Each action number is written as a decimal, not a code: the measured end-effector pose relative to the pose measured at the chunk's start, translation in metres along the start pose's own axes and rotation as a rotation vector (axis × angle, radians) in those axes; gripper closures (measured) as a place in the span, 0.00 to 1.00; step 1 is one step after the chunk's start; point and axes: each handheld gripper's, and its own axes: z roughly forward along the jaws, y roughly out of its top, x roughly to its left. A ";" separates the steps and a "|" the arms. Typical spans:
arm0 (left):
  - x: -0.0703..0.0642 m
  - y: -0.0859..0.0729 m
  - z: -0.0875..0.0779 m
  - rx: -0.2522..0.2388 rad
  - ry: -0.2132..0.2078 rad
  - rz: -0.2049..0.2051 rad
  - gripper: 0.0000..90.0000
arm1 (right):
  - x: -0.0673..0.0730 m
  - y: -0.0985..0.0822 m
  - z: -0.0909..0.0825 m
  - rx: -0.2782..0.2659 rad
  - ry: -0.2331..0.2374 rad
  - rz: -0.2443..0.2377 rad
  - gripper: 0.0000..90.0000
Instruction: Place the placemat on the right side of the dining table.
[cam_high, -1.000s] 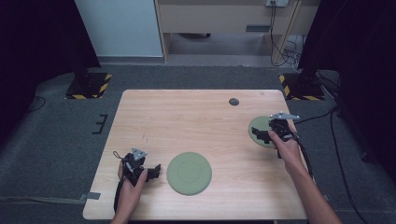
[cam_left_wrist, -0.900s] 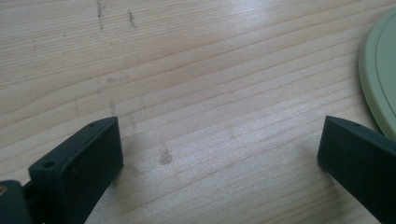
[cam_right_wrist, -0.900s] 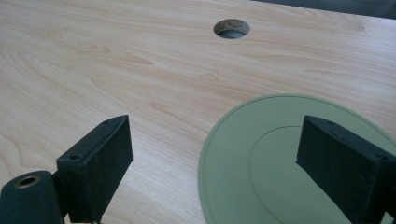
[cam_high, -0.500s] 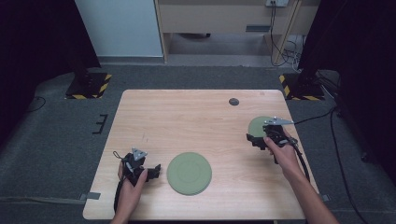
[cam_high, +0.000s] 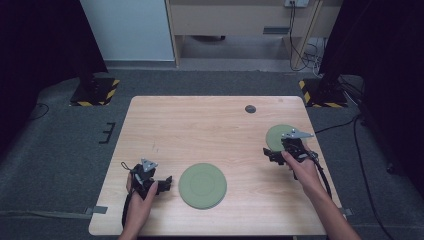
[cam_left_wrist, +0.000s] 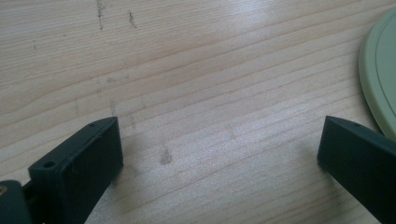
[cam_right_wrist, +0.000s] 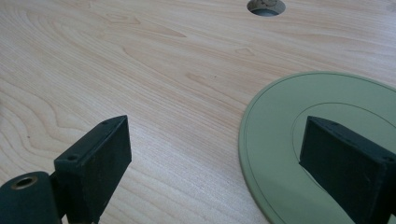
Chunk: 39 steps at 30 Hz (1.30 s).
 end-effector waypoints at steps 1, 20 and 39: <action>0.000 0.000 0.000 0.000 0.000 0.000 0.00 | 0.000 0.000 0.000 0.002 0.001 -0.006 0.10; 0.000 0.000 0.000 0.000 0.000 0.000 0.00 | 0.023 -0.014 -0.010 0.026 0.029 -0.056 0.11; 0.000 0.000 0.000 0.000 0.000 0.000 0.00 | 0.045 -0.029 -0.012 0.067 0.069 -0.095 0.10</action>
